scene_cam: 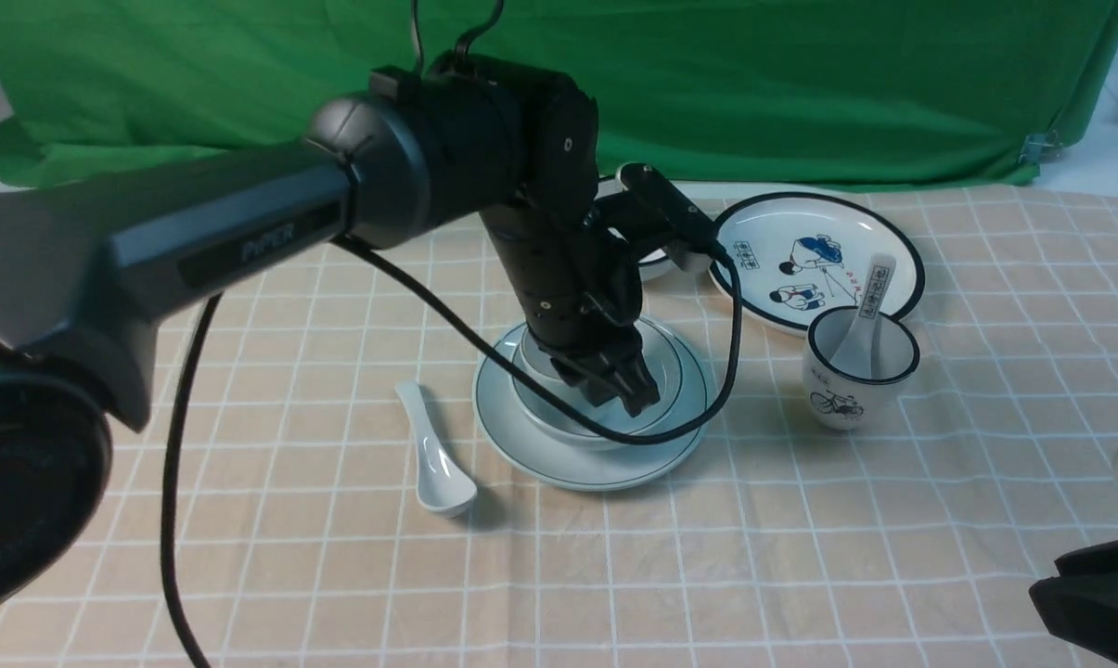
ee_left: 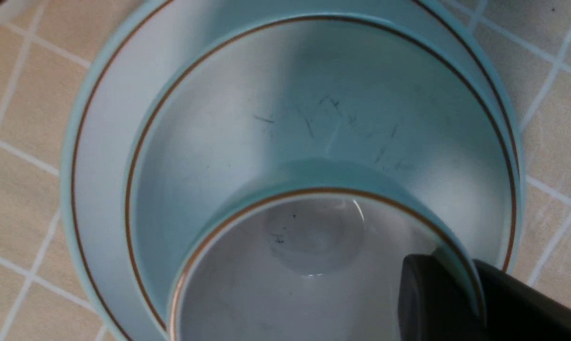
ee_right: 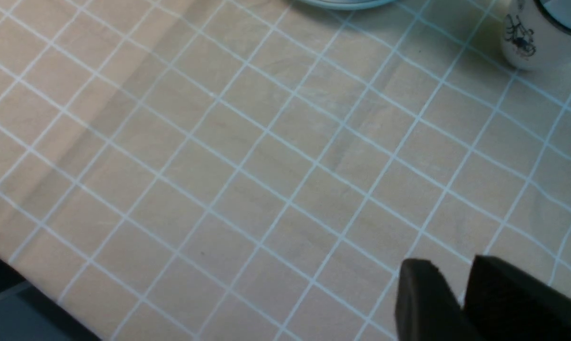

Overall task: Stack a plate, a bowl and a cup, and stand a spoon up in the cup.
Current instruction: Use the left arm to put the blue teacup into the blue rice bowl in the middle

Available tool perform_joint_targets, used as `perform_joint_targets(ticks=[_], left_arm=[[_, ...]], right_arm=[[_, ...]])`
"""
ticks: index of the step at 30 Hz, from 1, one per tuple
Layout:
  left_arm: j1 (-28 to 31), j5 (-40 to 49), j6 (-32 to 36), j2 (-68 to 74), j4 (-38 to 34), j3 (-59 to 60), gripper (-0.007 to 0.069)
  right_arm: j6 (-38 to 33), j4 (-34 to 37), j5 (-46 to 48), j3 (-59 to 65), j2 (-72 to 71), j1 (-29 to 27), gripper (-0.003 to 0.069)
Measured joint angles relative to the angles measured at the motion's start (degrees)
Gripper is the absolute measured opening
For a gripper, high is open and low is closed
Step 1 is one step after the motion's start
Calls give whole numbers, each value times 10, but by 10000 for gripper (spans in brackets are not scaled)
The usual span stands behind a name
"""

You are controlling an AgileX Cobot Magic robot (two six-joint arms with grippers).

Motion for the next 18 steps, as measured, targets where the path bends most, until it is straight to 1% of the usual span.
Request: perform_joint_targets(ticks=[1,2,3,4,9,10,12,13,14,15,16,17,18], left_arm=[[0,-1,0,0,0,0,83],[0,-7,1,2,0,0,107],[1,-16,1,3,0,0,155],[1,-17,1,4,0,0,169],[1,-20,-22,1,2,0,383],[1,-17,-23,1,2,0,391],[0,11,-39,-12,4,-11,463],[0,25,-48,-18,5,-16,482],[0,43,-70,-33,7,-26,501],[0,54,-79,-39,12,-28,504],[0,78,-118,-68,35,-34,503],[0,84,-129,-76,39,-34,501],[4,102,-162,-99,63,-33,475]], right_arm=[[0,0,1,0,0,0,178],[0,0,2,0,0,0,178],[0,0,3,0,0,0,178],[0,0,3,0,0,0,178],[0,0,6,0,0,0,179],[0,0,6,0,0,0,180],[0,0,7,0,0,0,181],[0,0,7,0,0,0,181],[0,0,7,0,0,0,181],[0,0,7,0,0,0,181],[0,0,6,0,0,0,181],[0,0,6,0,0,0,181],[0,0,3,0,0,0,181]])
